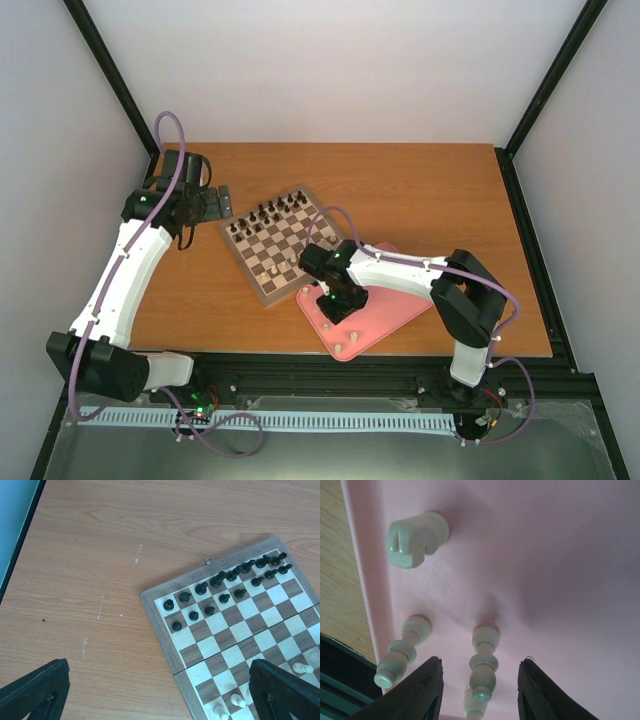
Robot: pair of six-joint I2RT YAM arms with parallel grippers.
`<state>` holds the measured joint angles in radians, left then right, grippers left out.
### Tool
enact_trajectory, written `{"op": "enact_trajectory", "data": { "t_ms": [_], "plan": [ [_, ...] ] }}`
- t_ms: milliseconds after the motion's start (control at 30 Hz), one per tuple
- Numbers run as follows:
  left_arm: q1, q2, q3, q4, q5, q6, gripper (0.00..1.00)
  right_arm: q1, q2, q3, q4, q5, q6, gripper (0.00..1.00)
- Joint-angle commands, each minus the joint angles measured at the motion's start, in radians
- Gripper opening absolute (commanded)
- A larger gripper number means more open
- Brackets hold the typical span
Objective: Set up the chess pieces on the board
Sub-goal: Pick up the chess piece from the storage box, then place the chess piece on the chessboard.
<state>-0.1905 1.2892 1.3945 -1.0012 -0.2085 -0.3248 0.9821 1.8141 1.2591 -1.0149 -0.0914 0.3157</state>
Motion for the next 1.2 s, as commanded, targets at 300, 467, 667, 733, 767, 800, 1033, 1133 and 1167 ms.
{"op": "enact_trajectory", "data": {
  "t_ms": [300, 467, 667, 733, 767, 800, 1033, 1133, 1167],
  "plan": [
    [0.006, -0.019, 0.005, 0.015, 0.006, -0.001, 1.00, -0.021, 0.042, -0.008, 0.032, -0.020, -0.004, 0.30],
    [0.006, -0.022, 0.000, 0.014, 0.006, -0.003, 1.00, -0.023, 0.042, -0.012, 0.030, -0.022, 0.000, 0.23],
    [0.006, -0.018, -0.004, 0.017, 0.009, -0.003, 1.00, -0.026, 0.022, 0.002, 0.001, 0.031, 0.016, 0.06],
    [0.006, -0.017, -0.002, 0.017, 0.010, -0.003, 1.00, -0.029, 0.011, 0.020, -0.033, 0.050, 0.021, 0.05],
    [0.006, -0.016, 0.000, 0.018, 0.010, -0.003, 1.00, -0.031, 0.004, 0.034, -0.049, 0.056, 0.022, 0.04],
    [0.007, -0.015, -0.001, 0.017, 0.011, -0.003, 1.00, -0.032, -0.002, 0.056, -0.068, 0.059, 0.023, 0.04],
    [0.006, -0.018, -0.012, 0.022, 0.015, -0.005, 1.00, -0.092, 0.027, 0.329, -0.189, 0.065, -0.016, 0.04],
    [0.006, -0.018, -0.010, 0.022, 0.016, -0.005, 1.00, -0.136, 0.087, 0.432, -0.208, 0.046, -0.046, 0.04],
    [0.006, -0.019, -0.008, 0.022, 0.016, -0.004, 1.00, -0.148, 0.107, 0.461, -0.215, 0.044, -0.059, 0.04]
  ]
}}
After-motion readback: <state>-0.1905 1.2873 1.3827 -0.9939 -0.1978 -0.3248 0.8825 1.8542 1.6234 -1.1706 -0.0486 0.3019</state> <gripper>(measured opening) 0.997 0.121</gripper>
